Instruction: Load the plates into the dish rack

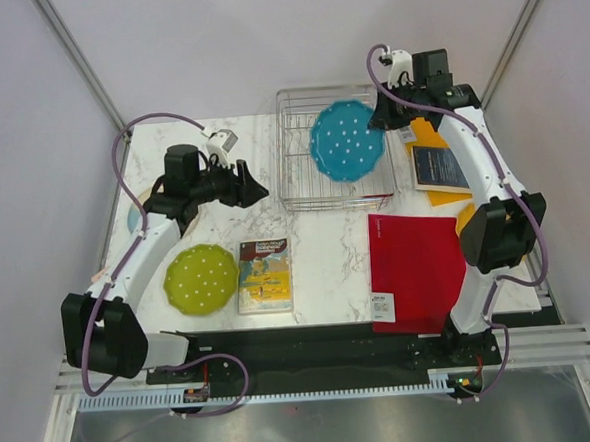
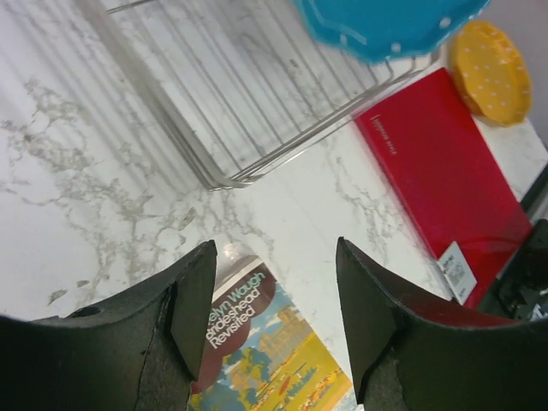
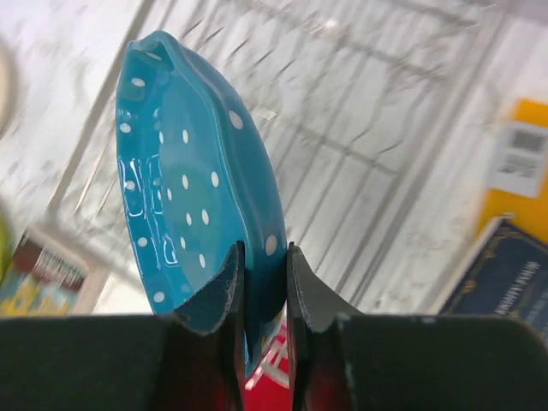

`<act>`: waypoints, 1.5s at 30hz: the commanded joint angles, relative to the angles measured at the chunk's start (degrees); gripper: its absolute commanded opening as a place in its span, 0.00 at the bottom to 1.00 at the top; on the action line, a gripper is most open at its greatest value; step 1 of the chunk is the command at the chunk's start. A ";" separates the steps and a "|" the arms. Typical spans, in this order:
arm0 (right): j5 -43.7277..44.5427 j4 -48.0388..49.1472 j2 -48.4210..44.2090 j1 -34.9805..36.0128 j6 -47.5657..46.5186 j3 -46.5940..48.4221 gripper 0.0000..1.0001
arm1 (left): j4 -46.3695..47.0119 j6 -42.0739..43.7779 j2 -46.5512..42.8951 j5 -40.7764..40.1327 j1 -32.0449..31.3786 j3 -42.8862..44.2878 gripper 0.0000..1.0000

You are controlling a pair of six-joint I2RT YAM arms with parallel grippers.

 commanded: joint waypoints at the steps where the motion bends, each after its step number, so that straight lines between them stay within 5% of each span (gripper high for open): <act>1: 22.75 22.19 -0.96 0.73 11.83 4.21 0.00 | 1.80 2.48 1.14 -5.21 0.25 -0.01 0.64; 7: 59.38 38.49 0.79 8.02 4.65 2.98 0.00 | 3.83 0.46 0.79 -3.19 0.16 -2.48 0.64; 17: 69.90 42.90 8.35 10.05 -5.21 8.33 0.00 | 5.41 -1.21 4.21 -1.26 0.16 -1.52 0.63; 34: 69.90 35.17 17.14 11.19 -4.86 12.73 0.00 | 5.85 -1.48 7.47 -0.81 0.25 -1.51 0.63; 45: 79.31 25.26 24.00 15.85 -3.47 19.24 0.00 | 6.46 -1.57 7.73 -1.52 0.51 -2.22 0.63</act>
